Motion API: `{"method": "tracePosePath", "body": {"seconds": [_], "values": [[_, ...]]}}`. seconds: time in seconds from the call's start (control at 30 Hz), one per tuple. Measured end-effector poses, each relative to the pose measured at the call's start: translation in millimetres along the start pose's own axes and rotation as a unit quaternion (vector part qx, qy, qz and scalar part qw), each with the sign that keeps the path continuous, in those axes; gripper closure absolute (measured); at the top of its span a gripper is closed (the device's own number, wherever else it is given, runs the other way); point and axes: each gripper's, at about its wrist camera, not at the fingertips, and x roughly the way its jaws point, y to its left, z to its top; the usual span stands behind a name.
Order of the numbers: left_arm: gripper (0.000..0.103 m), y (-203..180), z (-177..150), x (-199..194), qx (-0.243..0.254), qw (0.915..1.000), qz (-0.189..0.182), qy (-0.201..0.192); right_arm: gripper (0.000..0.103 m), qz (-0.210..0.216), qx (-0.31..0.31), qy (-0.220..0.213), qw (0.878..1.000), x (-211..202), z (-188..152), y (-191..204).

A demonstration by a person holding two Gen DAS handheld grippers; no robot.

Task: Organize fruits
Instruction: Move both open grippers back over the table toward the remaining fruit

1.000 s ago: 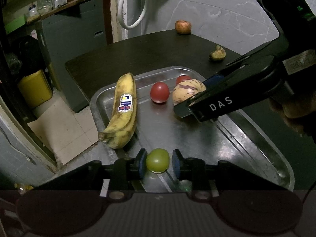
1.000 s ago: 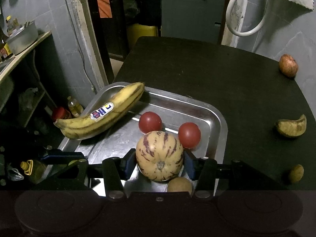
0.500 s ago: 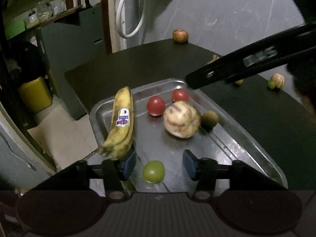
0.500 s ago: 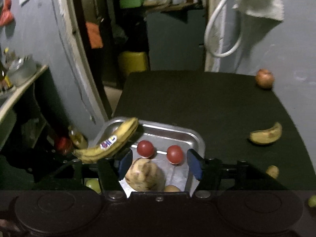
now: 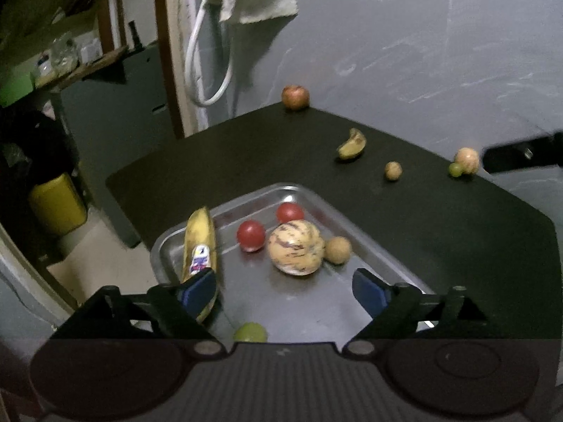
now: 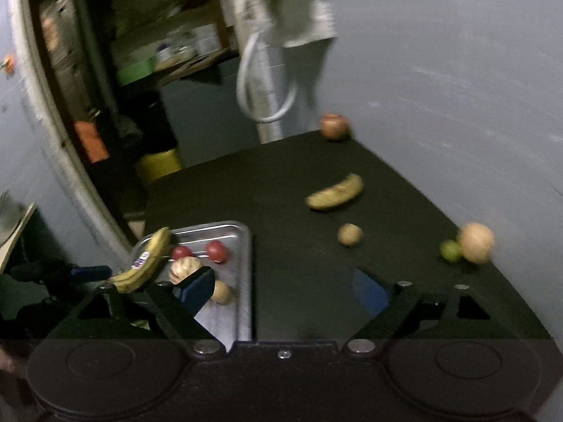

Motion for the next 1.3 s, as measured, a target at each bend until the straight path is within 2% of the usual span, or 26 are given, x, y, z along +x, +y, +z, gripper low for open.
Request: {"method": "tracePosePath", "body": {"seconds": [0.2, 0.37, 0.53, 0.73, 0.93, 1.1, 1.2, 1.3], "values": [[0.002, -21.8, 14.5, -15.1, 0.028, 0.9992, -0.020, -0.022, 0.008, -0.031, 0.048, -0.029, 0.998, -37.9, -22.9, -25.7], [0.001, -44.3, 24.0, -19.6, 0.056, 0.9971, -0.040, -0.033, 0.003, -0.046, 0.070, -0.047, 0.995, -60.4, -33.1, -37.6], [0.001, -65.4, 32.4, -16.4, 0.092, 0.9929, -0.065, -0.039, 0.003, -0.058, 0.085, -0.058, 0.993, -74.4, -37.7, -50.2], [0.001, -74.4, 45.9, -2.9, 0.118, 0.9887, -0.083, -0.040, 0.003, -0.076, 0.111, -0.061, 0.989, -71.4, -36.4, -62.0], [0.001, -78.1, 67.1, 27.3, 0.155, 0.9814, -0.107, -0.039, 0.003, -0.100, 0.135, -0.051, 0.984, -45.7, -26.3, -66.5], [0.003, -82.4, 91.4, 66.4, 0.194, 0.9703, -0.140, -0.038, 0.003, -0.140, 0.162, -0.045, 0.976, -13.3, -10.1, -68.0], [0.012, -87.9, 108.1, 97.8, 0.233, 0.9574, -0.167, -0.028, 0.003, -0.158, 0.178, -0.040, 0.970, 9.7, -0.5, -71.8], [0.015, -91.5, 122.8, 131.0, 0.264, 0.9447, -0.194, -0.018, 0.003, -0.176, 0.195, -0.036, 0.964, 33.9, 8.5, -78.0]]}}
